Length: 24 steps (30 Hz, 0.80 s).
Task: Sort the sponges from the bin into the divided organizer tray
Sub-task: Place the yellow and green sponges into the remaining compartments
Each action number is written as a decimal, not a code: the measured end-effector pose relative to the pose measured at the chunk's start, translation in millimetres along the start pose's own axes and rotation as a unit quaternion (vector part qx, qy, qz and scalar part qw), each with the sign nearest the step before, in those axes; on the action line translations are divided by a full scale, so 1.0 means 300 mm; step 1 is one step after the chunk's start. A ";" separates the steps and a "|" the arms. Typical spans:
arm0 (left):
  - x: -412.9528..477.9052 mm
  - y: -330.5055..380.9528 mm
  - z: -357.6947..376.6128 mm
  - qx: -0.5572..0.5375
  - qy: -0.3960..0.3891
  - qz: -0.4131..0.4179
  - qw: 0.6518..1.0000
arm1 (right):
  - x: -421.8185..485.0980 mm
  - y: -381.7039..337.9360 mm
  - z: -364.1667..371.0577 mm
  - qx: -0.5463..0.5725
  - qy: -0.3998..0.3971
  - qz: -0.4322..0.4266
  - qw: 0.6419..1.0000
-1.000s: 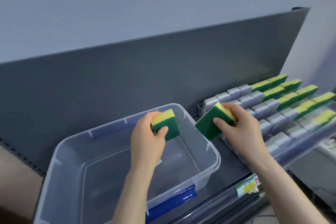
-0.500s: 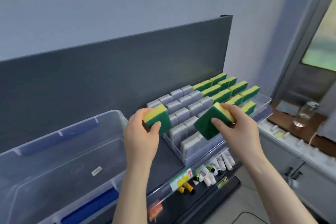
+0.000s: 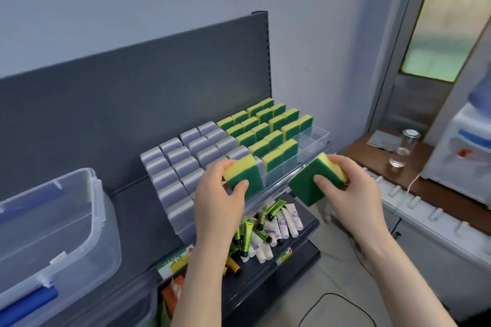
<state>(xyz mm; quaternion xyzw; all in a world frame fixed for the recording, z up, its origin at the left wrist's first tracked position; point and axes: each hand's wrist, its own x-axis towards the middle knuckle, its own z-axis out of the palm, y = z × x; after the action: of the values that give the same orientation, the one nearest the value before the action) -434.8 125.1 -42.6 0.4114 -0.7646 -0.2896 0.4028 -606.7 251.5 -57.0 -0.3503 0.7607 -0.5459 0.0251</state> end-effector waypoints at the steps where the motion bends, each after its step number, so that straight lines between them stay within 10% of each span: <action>1: -0.002 0.019 0.026 0.004 -0.003 0.001 1.000 | 0.007 0.023 -0.022 0.004 -0.003 0.006 1.000; 24: 0.349 0.072 0.446 0.045 -0.016 -0.013 0.999 | 0.478 0.277 -0.031 -0.010 -0.028 0.018 0.999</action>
<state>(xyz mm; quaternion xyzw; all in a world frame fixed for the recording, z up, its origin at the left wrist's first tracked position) -592.8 60.5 -54.1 0.4345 -0.7778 -0.2669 0.3674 -760.7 191.9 -74.4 -0.3519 0.7712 -0.5278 0.0532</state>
